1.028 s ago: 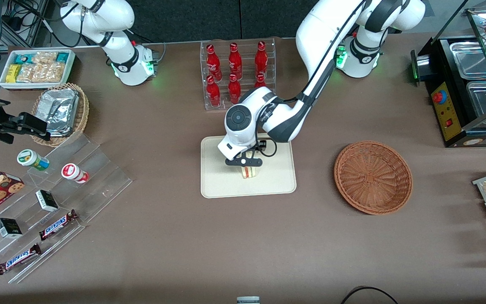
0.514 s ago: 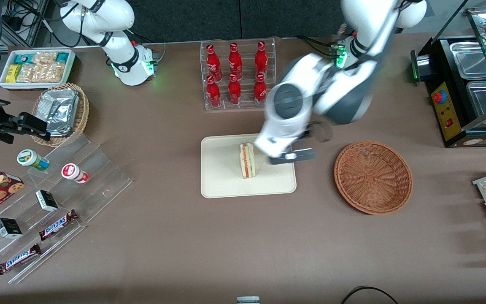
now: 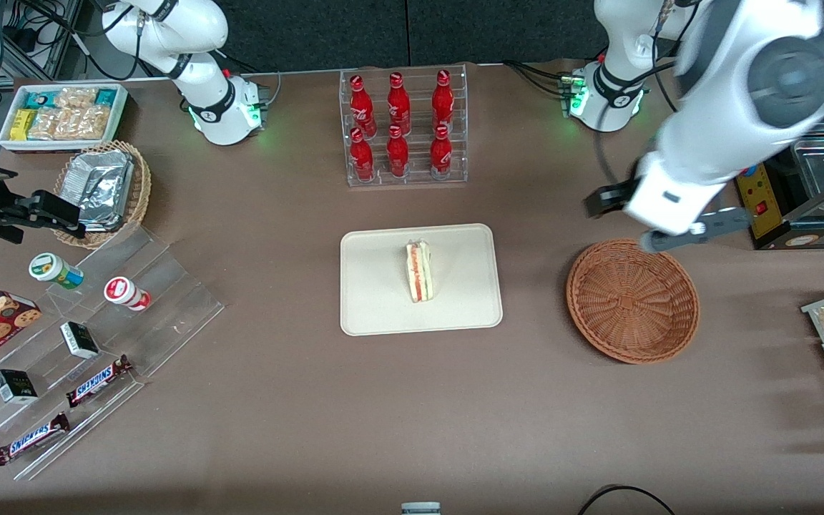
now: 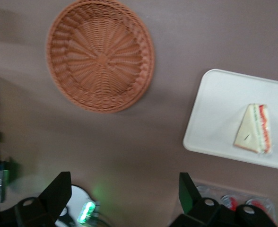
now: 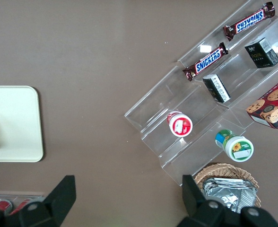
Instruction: Place sandwich from basket to tray
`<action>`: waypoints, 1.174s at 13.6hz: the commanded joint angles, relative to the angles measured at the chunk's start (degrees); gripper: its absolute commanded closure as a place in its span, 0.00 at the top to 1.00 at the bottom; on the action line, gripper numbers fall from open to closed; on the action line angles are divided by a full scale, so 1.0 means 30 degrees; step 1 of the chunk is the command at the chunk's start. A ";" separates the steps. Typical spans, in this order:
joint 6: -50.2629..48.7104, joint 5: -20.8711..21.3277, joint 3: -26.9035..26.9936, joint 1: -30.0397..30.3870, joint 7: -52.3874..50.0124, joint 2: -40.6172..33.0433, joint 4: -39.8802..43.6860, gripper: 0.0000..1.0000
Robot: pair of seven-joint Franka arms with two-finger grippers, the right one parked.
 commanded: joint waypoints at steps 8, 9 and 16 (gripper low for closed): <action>-0.1953 0.0555 -0.0283 0.4474 0.9117 -0.4378 -0.3211 1.00; -0.1864 0.1140 -0.0312 0.4474 0.9264 -0.4584 -0.3681 1.00; -0.1483 0.1028 0.0421 0.4445 0.9884 -0.3535 -0.2751 1.00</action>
